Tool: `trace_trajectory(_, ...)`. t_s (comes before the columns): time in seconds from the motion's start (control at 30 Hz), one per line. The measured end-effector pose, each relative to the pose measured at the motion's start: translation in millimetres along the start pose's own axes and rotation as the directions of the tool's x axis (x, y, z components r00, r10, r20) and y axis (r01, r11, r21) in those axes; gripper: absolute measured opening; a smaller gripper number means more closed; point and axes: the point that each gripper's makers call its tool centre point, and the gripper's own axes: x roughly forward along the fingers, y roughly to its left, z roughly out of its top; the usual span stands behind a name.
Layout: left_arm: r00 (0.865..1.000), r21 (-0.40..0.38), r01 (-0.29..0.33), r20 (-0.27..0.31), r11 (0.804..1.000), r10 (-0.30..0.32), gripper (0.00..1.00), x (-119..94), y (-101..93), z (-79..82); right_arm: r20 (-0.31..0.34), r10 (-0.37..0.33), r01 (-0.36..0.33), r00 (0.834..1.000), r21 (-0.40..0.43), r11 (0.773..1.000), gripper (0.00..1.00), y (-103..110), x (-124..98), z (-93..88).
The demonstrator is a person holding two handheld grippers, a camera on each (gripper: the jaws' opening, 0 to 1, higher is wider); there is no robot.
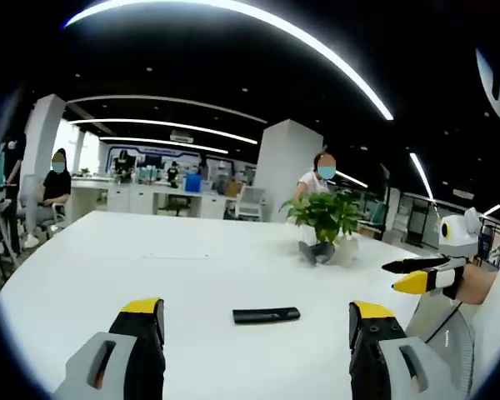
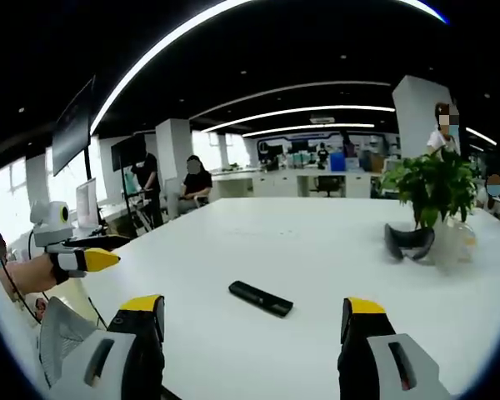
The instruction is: Press the specified remote control buttons in sequence, fully releasing each button before pressing the next.
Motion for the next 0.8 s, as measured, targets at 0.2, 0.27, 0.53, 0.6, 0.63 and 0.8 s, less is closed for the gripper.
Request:
trace_trajectory(0.2,1.0,-0.002,-0.001,-0.003,1.0,0.001,0.95,-0.1,0.0,-1.4,-0.005,0.002,-0.002,1.0,0.001,1.0,0.87,0.5,1.4,-0.7)
trace_trajectory(0.27,1.0,-0.001,-0.003,-0.005,1.0,0.003,0.95,-0.6,0.8,-2.5,-0.005,0.004,-0.004,1.0,0.0,1.0,0.87,0.8,1.9,-0.6)
trace_trajectory(0.53,1.0,-0.006,-0.001,-0.017,1.0,0.001,0.95,0.9,1.0,-5.7,-0.002,0.003,-0.003,1.0,-0.001,1.0,0.86,-0.3,2.4,-1.5)
trace_trajectory(0.6,1.0,-0.007,0.002,-0.017,1.0,-0.002,0.95,1.6,0.1,-5.5,0.001,0.007,-0.007,1.0,-0.004,1.0,0.85,0.3,2.4,-1.6)
trace_trajectory(0.63,1.0,-0.008,0.003,-0.017,1.0,-0.003,0.95,1.9,-0.2,-5.5,0.014,0.014,-0.014,1.0,-0.017,1.0,0.83,1.2,2.5,0.2)
trace_trajectory(0.8,1.0,-0.003,0.005,-0.028,1.0,-0.005,0.95,2.9,-1.8,-7.2,0.048,0.049,-0.047,0.998,-0.035,0.998,0.76,7.5,2.5,6.4)
